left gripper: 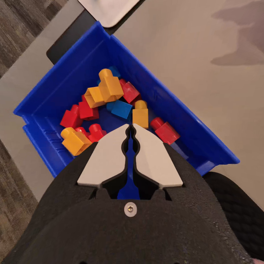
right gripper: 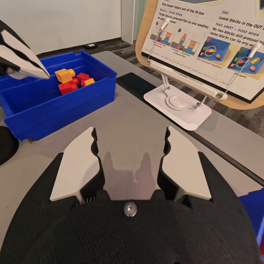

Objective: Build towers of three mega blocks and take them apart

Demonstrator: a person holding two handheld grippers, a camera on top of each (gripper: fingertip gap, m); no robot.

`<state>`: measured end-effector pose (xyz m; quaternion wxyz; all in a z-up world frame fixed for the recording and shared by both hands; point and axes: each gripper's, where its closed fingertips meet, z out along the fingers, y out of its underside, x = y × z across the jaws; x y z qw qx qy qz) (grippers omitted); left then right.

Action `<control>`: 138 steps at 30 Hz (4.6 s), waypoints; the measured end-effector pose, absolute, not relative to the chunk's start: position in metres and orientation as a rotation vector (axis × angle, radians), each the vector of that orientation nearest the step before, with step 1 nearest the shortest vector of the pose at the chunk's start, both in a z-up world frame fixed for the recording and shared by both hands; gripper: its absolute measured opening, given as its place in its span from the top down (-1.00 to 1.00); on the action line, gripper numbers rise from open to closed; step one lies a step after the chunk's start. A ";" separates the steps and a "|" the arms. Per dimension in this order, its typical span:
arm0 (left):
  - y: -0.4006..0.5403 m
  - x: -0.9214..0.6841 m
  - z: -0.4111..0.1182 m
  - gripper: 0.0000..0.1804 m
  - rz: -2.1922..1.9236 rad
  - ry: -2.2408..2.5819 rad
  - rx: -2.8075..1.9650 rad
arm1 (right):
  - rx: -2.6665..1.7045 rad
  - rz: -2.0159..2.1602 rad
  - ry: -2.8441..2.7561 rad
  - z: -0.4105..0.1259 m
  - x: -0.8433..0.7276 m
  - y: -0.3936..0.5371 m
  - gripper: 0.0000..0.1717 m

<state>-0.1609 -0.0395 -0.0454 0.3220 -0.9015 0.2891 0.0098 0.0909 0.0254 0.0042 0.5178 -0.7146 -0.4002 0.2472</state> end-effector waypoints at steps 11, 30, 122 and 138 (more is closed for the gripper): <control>-0.026 -0.150 -0.091 0.73 -0.122 0.673 -2.530 | -1.750 0.746 -0.994 -0.017 0.079 0.022 -0.02; -0.021 -0.144 -0.120 0.70 -0.131 0.756 -2.594 | -1.784 0.725 -1.031 -0.027 0.078 0.022 -0.03; -0.072 -0.132 -0.097 0.23 -0.241 0.647 -2.773 | -2.008 0.435 -1.076 -0.094 0.108 0.055 0.59; -0.073 -0.134 -0.128 0.23 -0.212 0.645 -2.903 | -1.978 0.411 -1.036 -0.085 0.110 0.060 0.33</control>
